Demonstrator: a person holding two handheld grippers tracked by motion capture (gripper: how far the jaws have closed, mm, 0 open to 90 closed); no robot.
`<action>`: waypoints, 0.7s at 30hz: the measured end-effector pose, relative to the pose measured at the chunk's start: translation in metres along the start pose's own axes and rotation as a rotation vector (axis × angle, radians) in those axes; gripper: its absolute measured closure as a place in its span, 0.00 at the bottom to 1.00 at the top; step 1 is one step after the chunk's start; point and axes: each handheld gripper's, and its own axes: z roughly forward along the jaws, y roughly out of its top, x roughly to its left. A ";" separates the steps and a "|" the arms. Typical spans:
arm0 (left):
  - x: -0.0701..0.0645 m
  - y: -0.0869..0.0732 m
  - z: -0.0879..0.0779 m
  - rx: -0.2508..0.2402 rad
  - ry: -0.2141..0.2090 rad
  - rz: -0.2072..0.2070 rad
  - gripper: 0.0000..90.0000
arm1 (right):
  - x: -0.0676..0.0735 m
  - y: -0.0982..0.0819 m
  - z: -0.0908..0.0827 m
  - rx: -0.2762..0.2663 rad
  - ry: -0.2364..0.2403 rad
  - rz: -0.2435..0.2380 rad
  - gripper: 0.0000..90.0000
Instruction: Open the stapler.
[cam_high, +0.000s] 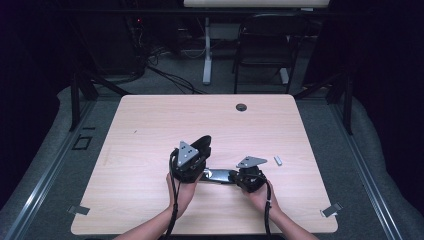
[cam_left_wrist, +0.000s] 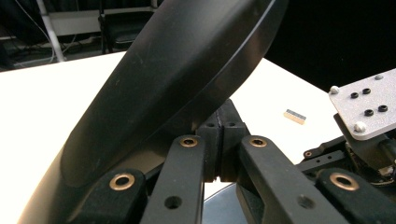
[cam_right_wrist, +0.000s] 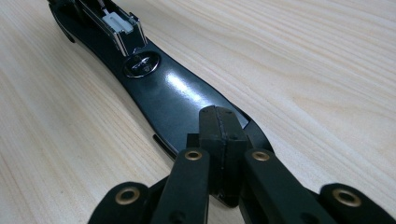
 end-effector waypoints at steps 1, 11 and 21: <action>0.001 0.001 -0.001 0.002 0.000 0.005 1.00 | 0.000 0.000 0.000 0.003 0.000 0.001 1.00; 0.013 0.006 -0.011 -0.006 0.011 0.013 1.00 | 0.000 0.000 0.000 -0.003 -0.002 0.001 1.00; 0.027 0.010 -0.022 -0.024 0.049 0.020 1.00 | 0.001 0.000 0.001 -0.004 -0.001 0.001 1.00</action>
